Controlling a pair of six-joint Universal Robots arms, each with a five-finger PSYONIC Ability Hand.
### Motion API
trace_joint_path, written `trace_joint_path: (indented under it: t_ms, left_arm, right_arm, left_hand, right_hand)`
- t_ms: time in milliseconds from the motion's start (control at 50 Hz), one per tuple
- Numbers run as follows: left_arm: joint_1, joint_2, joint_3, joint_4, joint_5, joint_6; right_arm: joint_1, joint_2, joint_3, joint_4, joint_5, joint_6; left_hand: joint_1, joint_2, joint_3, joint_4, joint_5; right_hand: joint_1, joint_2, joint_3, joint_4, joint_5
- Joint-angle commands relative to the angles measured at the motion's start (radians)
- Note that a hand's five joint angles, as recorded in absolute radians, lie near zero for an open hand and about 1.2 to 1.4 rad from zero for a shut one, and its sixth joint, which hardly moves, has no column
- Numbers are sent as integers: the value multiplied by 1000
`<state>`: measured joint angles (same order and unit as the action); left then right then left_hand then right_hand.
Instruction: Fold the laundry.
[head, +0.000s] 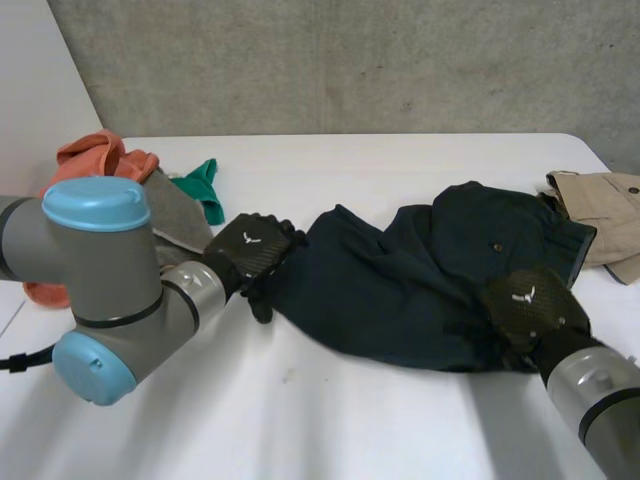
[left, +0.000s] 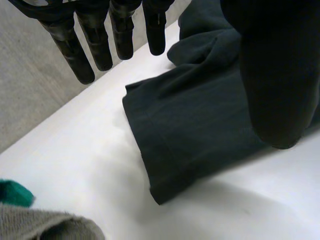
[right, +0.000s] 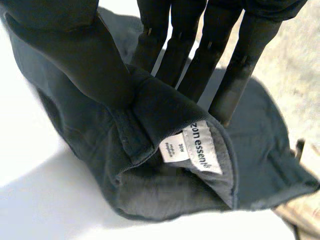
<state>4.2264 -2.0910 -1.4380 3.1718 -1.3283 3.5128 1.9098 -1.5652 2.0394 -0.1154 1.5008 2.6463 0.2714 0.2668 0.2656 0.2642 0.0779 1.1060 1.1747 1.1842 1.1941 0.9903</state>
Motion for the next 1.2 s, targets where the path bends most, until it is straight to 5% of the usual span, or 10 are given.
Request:
trace_joint_path:
  t_ms: [20, 260, 340, 420, 520, 640, 860, 1060, 1200]
  left_arm:
    - [-3, -29, -19, 4, -5, -35]
    - [-56, -214, 146, -21, -41, -32]
    - [-62, -254, 206, -29, -92, -40]
    - [-74, -262, 252, -18, -133, -40]
    - [-72, -109, 196, 10, -218, -72]
    - [-85, 210, 94, 50, -209, -94]
    - [-77, 618, 246, -168, -156, -104]
    - [-7, 430, 537, -274, -124, -110]
    - [50, 171, 611, -265, -71, -106]
  right_arm:
    - [64, -108, -120, 180, -22, 64]
    - [81, -246, -200, 229, -63, 118]
    - [81, -271, -215, 261, -77, 123]
    - [71, -280, -228, 275, -90, 127]
    - [-4, -251, -275, 261, -93, 116]
    - [-72, -207, -405, 304, -91, 89]
    - [-103, -217, -859, 430, -91, 219]
    - [-51, -17, -1010, 415, -68, 273]
    - [47, 209, -1010, 303, 58, 274]
  left_hand:
    - [-34, -30, -29, -27, -15]
    - [21, 26, 27, 28, 40]
    - [346, 351, 352, 353, 365]
    - [1123, 1128, 1129, 1130, 1142]
    - [1125, 1129, 1131, 1132, 1144]
    - [1125, 1129, 1131, 1132, 1144]
    - [1125, 1129, 1131, 1132, 1144]
    - [1125, 1129, 1131, 1132, 1144]
    - [1125, 1129, 1131, 1132, 1144]
  right_hand:
    - [290, 222, 212, 202, 231]
    - [290, 222, 212, 202, 231]
    - [290, 222, 212, 202, 231]
    - [290, 222, 212, 202, 231]
    - [290, 222, 212, 202, 231]
    - [290, 222, 212, 202, 231]
    - [290, 222, 212, 202, 231]
    - [290, 222, 212, 202, 231]
    - [290, 222, 212, 202, 231]
